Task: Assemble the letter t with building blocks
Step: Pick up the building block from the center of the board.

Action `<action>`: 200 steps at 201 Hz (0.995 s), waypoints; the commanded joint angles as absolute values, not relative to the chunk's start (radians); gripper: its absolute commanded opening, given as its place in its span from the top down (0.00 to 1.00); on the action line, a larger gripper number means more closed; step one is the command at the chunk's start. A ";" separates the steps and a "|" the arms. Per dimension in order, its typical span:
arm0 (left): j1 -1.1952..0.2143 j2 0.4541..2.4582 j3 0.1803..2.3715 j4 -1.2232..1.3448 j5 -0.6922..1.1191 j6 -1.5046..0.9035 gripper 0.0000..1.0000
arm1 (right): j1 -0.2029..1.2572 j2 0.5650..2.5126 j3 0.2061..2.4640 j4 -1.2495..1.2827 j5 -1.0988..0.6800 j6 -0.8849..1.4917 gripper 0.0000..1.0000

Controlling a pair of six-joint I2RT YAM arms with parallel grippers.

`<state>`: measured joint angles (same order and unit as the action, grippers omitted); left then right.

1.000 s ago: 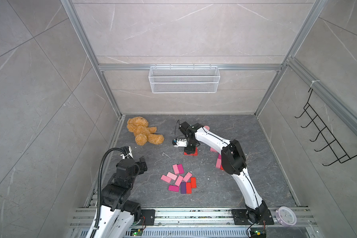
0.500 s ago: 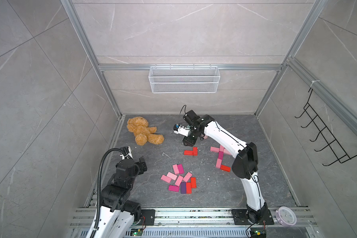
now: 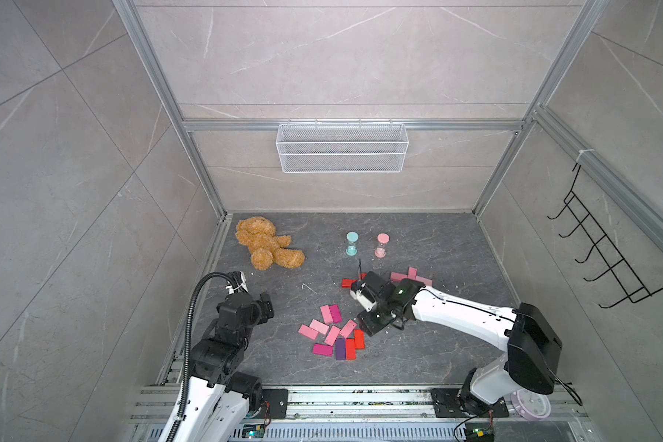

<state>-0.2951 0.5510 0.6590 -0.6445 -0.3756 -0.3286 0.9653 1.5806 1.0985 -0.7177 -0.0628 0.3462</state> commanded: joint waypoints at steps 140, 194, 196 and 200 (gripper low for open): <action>-0.300 0.532 0.682 -0.630 -0.383 -0.327 0.11 | 1.037 1.715 0.984 -0.555 0.086 0.724 0.53; -0.300 0.535 0.682 -0.631 -0.384 -0.327 0.11 | 1.037 1.718 0.970 -0.600 0.129 0.716 0.53; -0.300 0.535 0.681 -0.630 -0.381 -0.326 0.11 | 1.037 1.718 0.970 -0.600 0.129 0.715 0.53; -0.299 0.535 0.682 -0.630 -0.383 -0.326 0.11 | 1.037 1.718 0.970 -0.599 0.129 0.714 0.53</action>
<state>-0.2951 0.5369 0.6590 -0.6453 -0.3756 -0.3290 1.0340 1.7092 0.9813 -0.5625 0.0879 0.7059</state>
